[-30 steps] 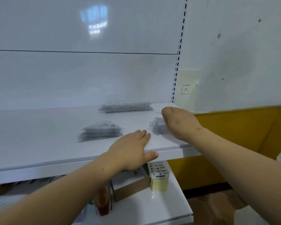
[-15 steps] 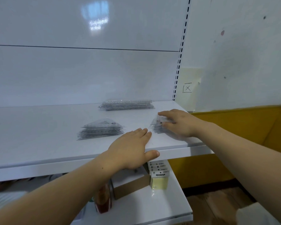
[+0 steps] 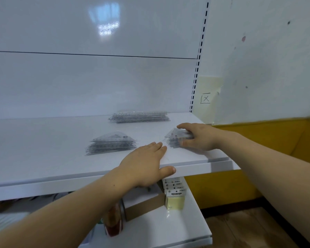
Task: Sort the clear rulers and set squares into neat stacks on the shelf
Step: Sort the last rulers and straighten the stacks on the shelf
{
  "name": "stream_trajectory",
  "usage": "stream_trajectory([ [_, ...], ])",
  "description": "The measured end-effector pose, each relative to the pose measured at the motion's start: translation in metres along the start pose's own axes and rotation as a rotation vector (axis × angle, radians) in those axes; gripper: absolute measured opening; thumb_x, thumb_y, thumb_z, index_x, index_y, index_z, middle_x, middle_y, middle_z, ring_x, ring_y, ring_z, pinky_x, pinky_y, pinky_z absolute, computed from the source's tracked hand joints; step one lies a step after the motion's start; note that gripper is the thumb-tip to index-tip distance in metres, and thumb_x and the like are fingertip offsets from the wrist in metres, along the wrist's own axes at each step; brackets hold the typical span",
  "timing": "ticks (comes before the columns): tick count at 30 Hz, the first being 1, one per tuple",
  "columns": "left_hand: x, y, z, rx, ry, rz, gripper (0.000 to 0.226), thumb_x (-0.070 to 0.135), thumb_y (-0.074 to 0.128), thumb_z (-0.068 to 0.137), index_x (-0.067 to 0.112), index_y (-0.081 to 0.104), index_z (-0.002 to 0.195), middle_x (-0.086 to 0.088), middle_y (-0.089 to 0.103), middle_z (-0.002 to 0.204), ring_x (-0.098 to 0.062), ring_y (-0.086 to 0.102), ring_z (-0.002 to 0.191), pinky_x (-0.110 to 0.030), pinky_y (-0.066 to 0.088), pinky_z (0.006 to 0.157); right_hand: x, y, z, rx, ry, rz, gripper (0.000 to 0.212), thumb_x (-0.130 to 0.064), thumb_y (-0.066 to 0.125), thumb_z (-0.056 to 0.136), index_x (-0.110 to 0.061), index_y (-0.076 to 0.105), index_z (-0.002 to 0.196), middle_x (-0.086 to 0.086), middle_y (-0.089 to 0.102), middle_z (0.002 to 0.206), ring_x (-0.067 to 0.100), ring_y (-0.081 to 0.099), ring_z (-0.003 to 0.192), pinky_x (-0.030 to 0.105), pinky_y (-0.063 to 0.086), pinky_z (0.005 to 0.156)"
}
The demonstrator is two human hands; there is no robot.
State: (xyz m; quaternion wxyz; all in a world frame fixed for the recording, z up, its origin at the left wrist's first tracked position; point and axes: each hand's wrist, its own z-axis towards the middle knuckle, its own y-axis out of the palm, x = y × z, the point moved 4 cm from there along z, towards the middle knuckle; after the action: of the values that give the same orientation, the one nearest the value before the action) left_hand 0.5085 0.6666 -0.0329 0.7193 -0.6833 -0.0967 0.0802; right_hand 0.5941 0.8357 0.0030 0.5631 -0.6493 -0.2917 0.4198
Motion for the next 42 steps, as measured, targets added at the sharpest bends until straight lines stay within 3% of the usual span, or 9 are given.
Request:
stream_trajectory([
  [12, -0.006, -0.016, -0.016, 0.112, -0.009, -0.078, 0.067, 0.06, 0.041, 0.09, 0.023, 0.033, 0.146, 0.005, 0.028, 0.154, -0.013, 0.026, 0.14, -0.033, 0.027, 0.114, -0.011, -0.008, 0.003, -0.029, -0.015, -0.035, 0.086, -0.057, 0.061, 0.08, -0.036, 0.015, 0.149, -0.002, 0.021, 0.156, 0.022, 0.026, 0.14, 0.039, 0.025, 0.114],
  [18, -0.059, -0.045, -0.059, 0.439, -0.1, -0.146, 0.047, 0.058, 0.045, 0.083, 0.021, 0.065, 0.103, 0.006, 0.056, 0.1, -0.019, 0.054, 0.104, -0.032, 0.043, 0.087, -0.068, -0.012, 0.014, 0.1, -0.186, 0.005, 0.079, -0.054, 0.06, 0.083, -0.028, 0.024, 0.149, -0.004, 0.023, 0.156, 0.015, 0.022, 0.142, 0.031, 0.018, 0.114],
  [20, -0.09, -0.051, -0.07, 0.518, -0.23, -0.164, 0.05, 0.051, 0.06, 0.082, 0.017, 0.057, 0.119, -0.001, 0.051, 0.115, -0.022, 0.046, 0.114, -0.03, 0.037, 0.093, -0.095, -0.008, 0.016, 0.096, -0.239, 0.032, 0.08, -0.054, 0.061, 0.083, -0.028, 0.023, 0.149, -0.005, 0.023, 0.156, 0.016, 0.022, 0.142, 0.033, 0.019, 0.116],
  [22, -0.12, -0.05, -0.073, 0.416, -0.378, -0.229, 0.085, 0.05, 0.07, 0.077, 0.018, 0.03, 0.144, -0.007, 0.033, 0.143, -0.025, 0.03, 0.132, -0.033, 0.029, 0.106, -0.123, 0.002, 0.019, 0.052, -0.273, 0.052, 0.085, -0.054, 0.063, 0.081, -0.029, 0.02, 0.15, -0.005, 0.023, 0.156, 0.016, 0.024, 0.141, 0.035, 0.022, 0.115],
  [25, -0.149, -0.04, -0.069, 0.16, -0.428, -0.362, 0.111, 0.053, 0.075, 0.071, 0.022, 0.006, 0.152, -0.005, 0.019, 0.155, -0.024, 0.022, 0.14, -0.036, 0.024, 0.111, -0.157, 0.02, 0.03, -0.084, -0.253, 0.076, 0.095, -0.052, 0.069, 0.078, -0.031, 0.01, 0.151, -0.005, 0.021, 0.157, 0.018, 0.028, 0.14, 0.035, 0.027, 0.113],
  [28, -0.161, -0.032, -0.063, 0.034, -0.368, -0.361, 0.092, 0.05, 0.071, 0.076, 0.02, 0.023, 0.149, 0.0, 0.037, 0.149, -0.019, 0.039, 0.131, -0.029, 0.032, 0.106, -0.176, 0.033, 0.041, -0.152, -0.188, 0.025, 0.098, -0.05, 0.07, 0.077, -0.035, 0.007, 0.15, -0.003, 0.027, 0.155, 0.022, 0.034, 0.136, 0.037, 0.031, 0.109],
  [32, -0.172, -0.037, -0.061, 0.128, -0.289, -0.321, 0.043, 0.033, 0.067, 0.084, 0.021, 0.055, 0.123, -0.001, 0.061, 0.121, -0.016, 0.055, 0.1, -0.025, 0.041, 0.084, -0.19, 0.038, 0.05, -0.064, -0.172, 0.064, 0.082, -0.036, 0.069, 0.082, -0.034, 0.021, 0.148, 0.0, 0.04, 0.146, 0.021, 0.044, 0.125, 0.032, 0.035, 0.102],
  [36, -0.176, -0.032, -0.063, 0.109, -0.261, -0.368, 0.075, 0.045, 0.066, 0.083, 0.021, 0.032, 0.145, -0.001, 0.045, 0.142, -0.019, 0.047, 0.124, -0.027, 0.035, 0.101, -0.186, 0.045, 0.05, -0.05, -0.148, 0.203, 0.084, -0.04, 0.071, 0.079, -0.037, 0.022, 0.147, -0.001, 0.042, 0.144, 0.018, 0.047, 0.122, 0.025, 0.034, 0.098],
  [42, -0.169, -0.029, -0.065, 0.205, -0.261, -0.378, 0.071, 0.045, 0.065, 0.084, 0.023, 0.036, 0.144, -0.002, 0.05, 0.138, -0.019, 0.049, 0.12, -0.026, 0.035, 0.097, -0.177, 0.053, 0.047, 0.113, -0.177, 0.341, 0.072, -0.038, 0.074, 0.078, -0.035, 0.038, 0.139, -0.003, 0.054, 0.131, 0.009, 0.05, 0.102, 0.021, 0.037, 0.09],
])
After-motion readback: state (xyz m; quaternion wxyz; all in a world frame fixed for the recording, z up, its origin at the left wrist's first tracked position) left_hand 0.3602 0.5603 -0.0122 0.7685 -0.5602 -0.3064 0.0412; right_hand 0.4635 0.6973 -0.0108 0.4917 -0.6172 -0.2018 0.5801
